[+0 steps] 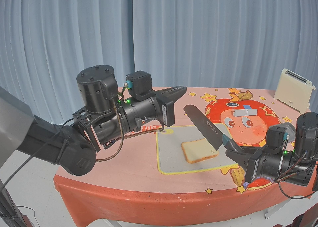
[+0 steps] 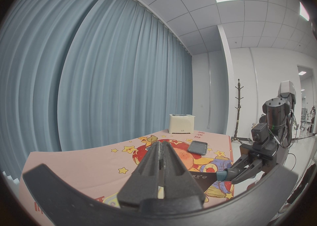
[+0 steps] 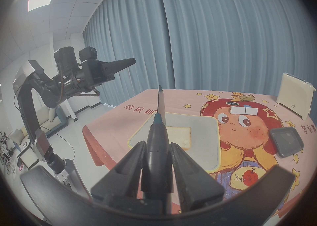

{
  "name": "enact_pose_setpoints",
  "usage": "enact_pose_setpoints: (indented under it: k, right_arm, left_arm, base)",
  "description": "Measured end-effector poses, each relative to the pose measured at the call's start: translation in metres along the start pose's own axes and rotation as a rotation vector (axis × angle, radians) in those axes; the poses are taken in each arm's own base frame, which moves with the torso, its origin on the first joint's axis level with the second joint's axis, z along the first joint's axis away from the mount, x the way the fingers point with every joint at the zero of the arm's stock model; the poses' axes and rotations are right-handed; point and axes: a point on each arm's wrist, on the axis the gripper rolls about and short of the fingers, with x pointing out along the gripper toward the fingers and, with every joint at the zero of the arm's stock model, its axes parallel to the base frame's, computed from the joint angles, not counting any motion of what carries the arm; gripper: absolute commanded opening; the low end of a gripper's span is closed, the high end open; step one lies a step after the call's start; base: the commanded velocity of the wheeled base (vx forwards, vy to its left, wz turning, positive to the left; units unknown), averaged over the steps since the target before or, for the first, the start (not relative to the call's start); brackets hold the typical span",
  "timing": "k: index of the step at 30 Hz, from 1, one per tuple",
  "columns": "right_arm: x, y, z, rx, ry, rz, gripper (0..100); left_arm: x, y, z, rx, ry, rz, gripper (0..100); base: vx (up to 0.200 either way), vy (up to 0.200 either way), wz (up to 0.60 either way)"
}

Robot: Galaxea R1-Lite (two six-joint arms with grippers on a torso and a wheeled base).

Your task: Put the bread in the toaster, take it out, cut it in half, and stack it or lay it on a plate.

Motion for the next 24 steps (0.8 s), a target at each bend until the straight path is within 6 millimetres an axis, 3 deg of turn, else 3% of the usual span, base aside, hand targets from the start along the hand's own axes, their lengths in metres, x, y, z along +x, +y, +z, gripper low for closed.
enact_pose_setpoints:
  k: [24]
  right_arm:
    - [0.001,0.002,-0.003,-0.007,0.015,0.008,0]
  left_arm:
    - [0.006,0.006,-0.019,-0.015,0.032,0.018,0]
  base:
    - [0.000,0.000,0.00]
